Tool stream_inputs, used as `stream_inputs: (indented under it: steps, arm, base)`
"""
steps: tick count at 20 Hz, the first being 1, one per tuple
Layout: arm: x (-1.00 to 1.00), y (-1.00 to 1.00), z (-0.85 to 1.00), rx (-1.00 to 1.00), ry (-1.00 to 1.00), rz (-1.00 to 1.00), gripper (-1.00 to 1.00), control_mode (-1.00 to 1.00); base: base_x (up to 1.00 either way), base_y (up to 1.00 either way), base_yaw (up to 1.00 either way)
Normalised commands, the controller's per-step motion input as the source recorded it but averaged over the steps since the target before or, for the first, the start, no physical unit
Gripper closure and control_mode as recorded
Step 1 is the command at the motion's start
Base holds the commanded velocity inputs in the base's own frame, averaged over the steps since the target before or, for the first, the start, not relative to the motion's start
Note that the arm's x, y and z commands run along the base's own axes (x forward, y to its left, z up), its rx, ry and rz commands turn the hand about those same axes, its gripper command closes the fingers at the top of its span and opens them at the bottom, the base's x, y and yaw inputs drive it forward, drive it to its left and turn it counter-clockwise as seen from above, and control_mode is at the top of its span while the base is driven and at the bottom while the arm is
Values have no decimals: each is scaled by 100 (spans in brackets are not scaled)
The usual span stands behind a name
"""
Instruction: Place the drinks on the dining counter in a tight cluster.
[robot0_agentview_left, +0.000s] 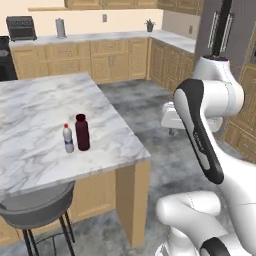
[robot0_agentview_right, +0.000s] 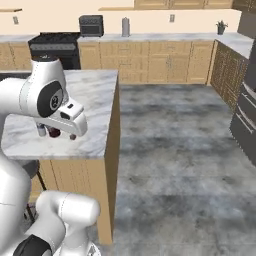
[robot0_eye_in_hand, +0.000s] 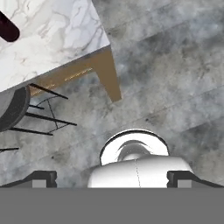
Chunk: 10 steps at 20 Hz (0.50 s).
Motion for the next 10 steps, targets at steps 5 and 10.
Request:
stream_inputs:
  steps: [5,10]
  arm:
    - [0,0,0,0,0,0,-100,100]
    - [0,0,0,0,0,0,-100,100]
  base:
    - [-47,-4,-65]
    - [-17,-18,-71]
